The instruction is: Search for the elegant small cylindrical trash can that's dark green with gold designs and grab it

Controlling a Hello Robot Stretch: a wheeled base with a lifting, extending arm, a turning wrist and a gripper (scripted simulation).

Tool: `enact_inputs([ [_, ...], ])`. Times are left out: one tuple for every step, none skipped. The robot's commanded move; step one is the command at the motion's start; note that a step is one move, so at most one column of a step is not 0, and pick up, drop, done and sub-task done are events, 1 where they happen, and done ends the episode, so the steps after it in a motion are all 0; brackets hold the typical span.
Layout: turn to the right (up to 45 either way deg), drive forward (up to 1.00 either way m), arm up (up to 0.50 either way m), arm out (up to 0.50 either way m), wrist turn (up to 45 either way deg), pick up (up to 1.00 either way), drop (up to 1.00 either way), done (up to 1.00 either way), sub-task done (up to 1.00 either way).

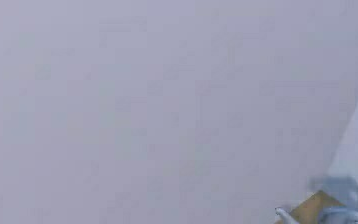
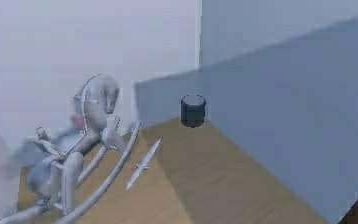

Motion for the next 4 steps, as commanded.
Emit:
enact_inputs([
  [45.0,0.0,0.0,0.0,0.0,0.0,0.0,0.0,0.0],
  [45.0,0.0,0.0,0.0,0.0,0.0,0.0,0.0,0.0],
  [9.0,0.0,0.0,0.0,0.0,0.0,0.0,0.0,0.0],
  [0.0,0.6,0.0,0.0,0.0,0.0,0.0,0.0,0.0],
])
